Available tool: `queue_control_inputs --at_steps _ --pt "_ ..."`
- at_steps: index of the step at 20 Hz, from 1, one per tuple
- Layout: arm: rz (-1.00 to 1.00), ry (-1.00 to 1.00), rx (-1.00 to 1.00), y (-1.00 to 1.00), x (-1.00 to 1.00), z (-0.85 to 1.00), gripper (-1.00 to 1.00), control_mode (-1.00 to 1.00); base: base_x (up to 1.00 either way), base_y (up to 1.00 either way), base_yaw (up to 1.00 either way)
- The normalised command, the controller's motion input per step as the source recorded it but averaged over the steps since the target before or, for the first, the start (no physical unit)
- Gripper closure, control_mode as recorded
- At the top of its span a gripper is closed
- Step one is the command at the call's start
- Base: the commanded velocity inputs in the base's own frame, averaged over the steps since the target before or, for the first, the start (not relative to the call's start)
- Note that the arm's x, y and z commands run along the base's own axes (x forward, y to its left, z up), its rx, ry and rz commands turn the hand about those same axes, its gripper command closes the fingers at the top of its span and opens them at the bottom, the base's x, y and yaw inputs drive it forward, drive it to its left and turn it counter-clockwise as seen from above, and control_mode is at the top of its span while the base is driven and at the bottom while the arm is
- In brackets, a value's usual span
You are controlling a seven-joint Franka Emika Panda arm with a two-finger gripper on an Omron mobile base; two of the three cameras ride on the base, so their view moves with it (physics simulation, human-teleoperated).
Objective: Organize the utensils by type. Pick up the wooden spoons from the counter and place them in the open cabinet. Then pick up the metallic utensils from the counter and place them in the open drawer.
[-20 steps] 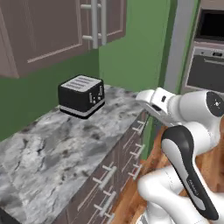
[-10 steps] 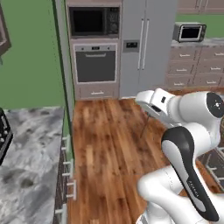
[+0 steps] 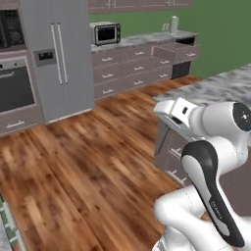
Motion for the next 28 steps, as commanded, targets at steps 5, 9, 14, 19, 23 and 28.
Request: queue_control_inputs --at_steps 5,9,14,19,23,28 --pt "0.0 0.0 0.0 0.0 0.0 0.0 1.0 1.0 1.0 0.29 -0.3" --pt "0.0 0.0 0.0 0.0 0.0 0.0 1.0 1.0 1.0 0.35 -0.26" --pt "0.0 0.0 0.0 0.0 0.0 0.0 1.0 1.0 1.0 0.31 -0.29" --pt "0.0 0.0 0.0 0.0 0.0 0.0 1.0 1.0 1.0 0.34 -0.33" --pt "0.0 0.0 0.0 0.0 0.0 0.0 1.0 1.0 1.0 0.4 -0.4" --pt "0.0 0.0 0.0 0.0 0.0 0.0 1.0 1.0 1.0 0.42 -0.5"
